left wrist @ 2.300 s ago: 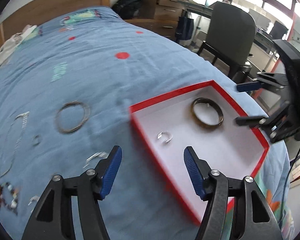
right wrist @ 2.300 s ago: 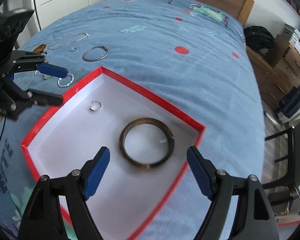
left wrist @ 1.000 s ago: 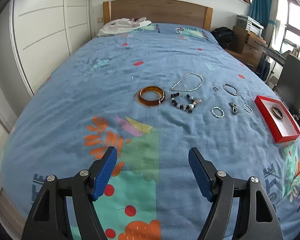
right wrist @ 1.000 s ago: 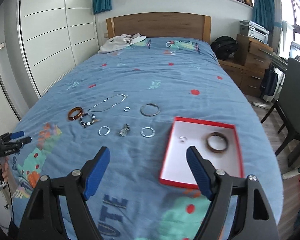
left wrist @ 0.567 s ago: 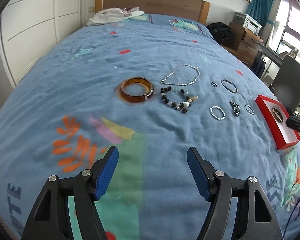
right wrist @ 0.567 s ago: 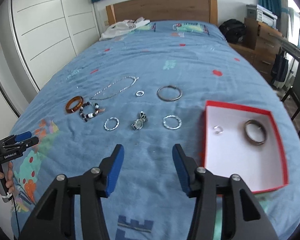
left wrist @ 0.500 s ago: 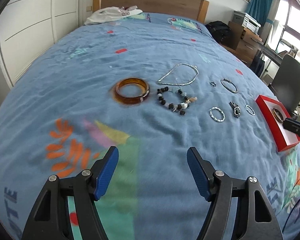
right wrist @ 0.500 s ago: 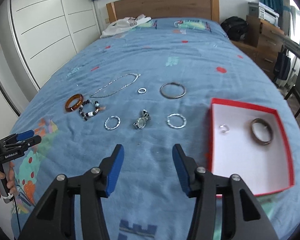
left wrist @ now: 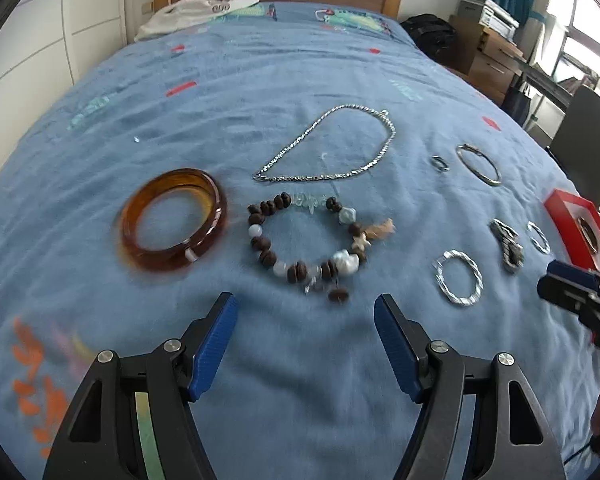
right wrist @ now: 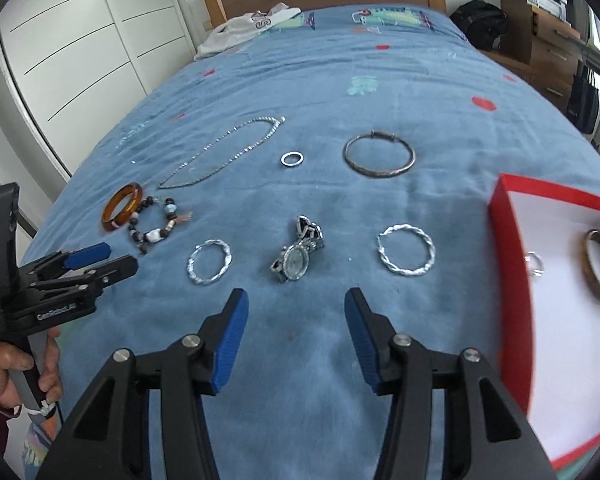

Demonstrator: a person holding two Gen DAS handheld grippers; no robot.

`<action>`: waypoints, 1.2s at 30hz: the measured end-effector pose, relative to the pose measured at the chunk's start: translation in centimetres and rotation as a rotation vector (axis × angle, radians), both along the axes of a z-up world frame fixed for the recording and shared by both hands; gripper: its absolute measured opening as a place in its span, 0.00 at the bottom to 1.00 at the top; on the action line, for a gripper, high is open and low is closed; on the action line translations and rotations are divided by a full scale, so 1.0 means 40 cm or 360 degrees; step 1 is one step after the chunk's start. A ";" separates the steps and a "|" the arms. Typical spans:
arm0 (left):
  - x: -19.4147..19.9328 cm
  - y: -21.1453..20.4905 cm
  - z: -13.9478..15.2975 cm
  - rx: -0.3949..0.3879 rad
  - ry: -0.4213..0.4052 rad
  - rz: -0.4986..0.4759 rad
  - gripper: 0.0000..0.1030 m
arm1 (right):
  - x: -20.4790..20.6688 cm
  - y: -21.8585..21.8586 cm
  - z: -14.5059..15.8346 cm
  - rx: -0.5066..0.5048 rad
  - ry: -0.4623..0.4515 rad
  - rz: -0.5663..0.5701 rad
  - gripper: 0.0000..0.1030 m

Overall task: Organize jewelry
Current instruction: 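Grasp the silver watch with the right tool while the left tool grasps the beaded bracelet, then carry the beaded bracelet and watch into the red box with both tools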

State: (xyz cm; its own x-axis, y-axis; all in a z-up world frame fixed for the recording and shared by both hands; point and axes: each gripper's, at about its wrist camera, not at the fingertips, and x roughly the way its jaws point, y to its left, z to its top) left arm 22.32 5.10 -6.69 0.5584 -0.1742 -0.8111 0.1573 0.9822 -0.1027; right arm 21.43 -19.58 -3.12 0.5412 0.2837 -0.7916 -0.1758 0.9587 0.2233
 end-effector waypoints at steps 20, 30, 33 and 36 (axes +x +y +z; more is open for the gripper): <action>0.102 -0.044 -0.015 0.0012 -0.0055 0.0021 0.38 | 0.110 0.023 -0.054 0.0051 -0.0001 -0.0001 0.38; 0.087 -0.040 -0.007 -0.0028 -0.0050 0.0011 0.13 | 0.097 0.008 -0.055 0.0067 0.0006 -0.0010 0.19; 0.078 -0.034 0.001 -0.0067 -0.0048 0.0006 0.13 | 0.091 0.009 -0.054 0.0070 0.0014 0.0014 0.14; 0.063 -0.029 0.015 -0.0084 -0.0060 0.0010 0.13 | 0.084 0.012 -0.046 0.0081 0.0013 0.0036 0.13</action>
State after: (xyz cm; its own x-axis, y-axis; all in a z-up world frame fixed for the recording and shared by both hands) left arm 24.85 3.93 -6.08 0.5895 -0.2127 -0.7792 0.1557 0.9765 -0.1488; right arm 24.78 -19.10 -4.94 0.5275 0.3362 -0.7802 -0.1956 0.9418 0.2736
